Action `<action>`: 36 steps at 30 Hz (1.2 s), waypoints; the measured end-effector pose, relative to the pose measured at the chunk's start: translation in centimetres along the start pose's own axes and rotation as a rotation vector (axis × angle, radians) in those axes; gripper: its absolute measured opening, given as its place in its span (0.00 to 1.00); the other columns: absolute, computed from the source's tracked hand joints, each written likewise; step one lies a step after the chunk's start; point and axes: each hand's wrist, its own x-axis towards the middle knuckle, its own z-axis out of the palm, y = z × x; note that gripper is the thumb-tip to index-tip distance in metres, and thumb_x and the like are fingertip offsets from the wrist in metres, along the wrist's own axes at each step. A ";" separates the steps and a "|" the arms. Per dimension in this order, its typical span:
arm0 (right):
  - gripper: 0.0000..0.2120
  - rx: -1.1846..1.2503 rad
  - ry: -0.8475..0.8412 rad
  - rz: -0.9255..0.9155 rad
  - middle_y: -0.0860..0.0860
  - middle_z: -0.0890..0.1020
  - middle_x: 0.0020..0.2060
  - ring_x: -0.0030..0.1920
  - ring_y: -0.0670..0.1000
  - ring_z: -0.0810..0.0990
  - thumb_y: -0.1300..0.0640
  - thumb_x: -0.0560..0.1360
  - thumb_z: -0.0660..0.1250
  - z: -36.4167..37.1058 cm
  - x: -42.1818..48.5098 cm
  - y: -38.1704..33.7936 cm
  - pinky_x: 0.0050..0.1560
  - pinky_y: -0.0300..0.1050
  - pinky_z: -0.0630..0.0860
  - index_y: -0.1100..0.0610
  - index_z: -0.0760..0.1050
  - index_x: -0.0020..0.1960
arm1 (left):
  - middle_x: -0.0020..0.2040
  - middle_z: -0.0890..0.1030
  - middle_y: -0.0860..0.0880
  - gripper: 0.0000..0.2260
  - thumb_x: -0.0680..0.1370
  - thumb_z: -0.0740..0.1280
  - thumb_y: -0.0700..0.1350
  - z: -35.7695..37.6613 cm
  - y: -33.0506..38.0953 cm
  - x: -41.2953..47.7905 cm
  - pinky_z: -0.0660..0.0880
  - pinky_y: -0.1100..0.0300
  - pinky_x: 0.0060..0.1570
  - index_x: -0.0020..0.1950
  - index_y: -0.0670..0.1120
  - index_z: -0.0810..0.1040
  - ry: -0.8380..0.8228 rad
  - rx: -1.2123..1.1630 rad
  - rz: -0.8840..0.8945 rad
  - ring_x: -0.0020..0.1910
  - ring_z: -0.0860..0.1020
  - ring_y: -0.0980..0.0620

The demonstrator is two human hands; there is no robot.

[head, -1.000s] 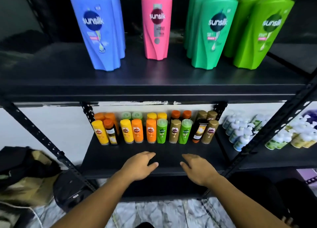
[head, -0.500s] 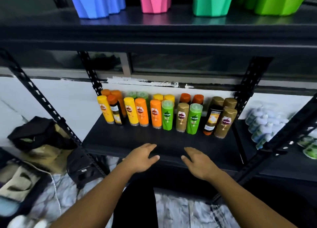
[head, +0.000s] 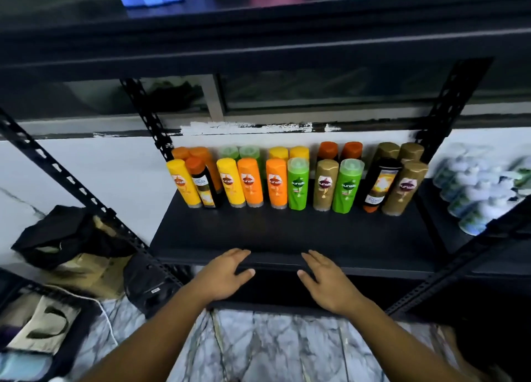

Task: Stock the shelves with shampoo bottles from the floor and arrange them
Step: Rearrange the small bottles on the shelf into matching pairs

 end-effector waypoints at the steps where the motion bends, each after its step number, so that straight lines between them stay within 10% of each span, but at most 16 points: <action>1: 0.31 0.013 -0.002 0.019 0.49 0.55 0.80 0.80 0.51 0.52 0.39 0.83 0.54 1.1 0.5 -0.9 0.79 0.50 0.54 0.50 0.55 0.81 | 0.81 0.61 0.52 0.31 0.82 0.62 0.62 -0.2 -1.4 0.2 0.62 0.55 0.76 0.82 0.53 0.61 -0.005 -0.009 0.003 0.79 0.62 0.53; 22: 0.30 -0.102 -0.071 0.075 0.51 0.61 0.79 0.78 0.52 0.61 0.42 0.83 0.55 5.1 6.1 -7.6 0.76 0.46 0.60 0.54 0.55 0.81 | 0.81 0.60 0.53 0.29 0.83 0.62 0.60 -0.6 -8.1 1.7 0.62 0.59 0.74 0.82 0.52 0.61 0.011 -0.158 0.043 0.78 0.63 0.52; 36: 0.30 -0.251 -0.072 0.068 0.52 0.59 0.79 0.79 0.54 0.56 0.42 0.83 0.53 5.1 14.7 -6.8 0.78 0.53 0.55 0.55 0.55 0.81 | 0.81 0.62 0.50 0.28 0.84 0.58 0.59 -0.5 -7.4 9.2 0.55 0.42 0.78 0.82 0.50 0.60 0.096 0.069 0.020 0.81 0.57 0.47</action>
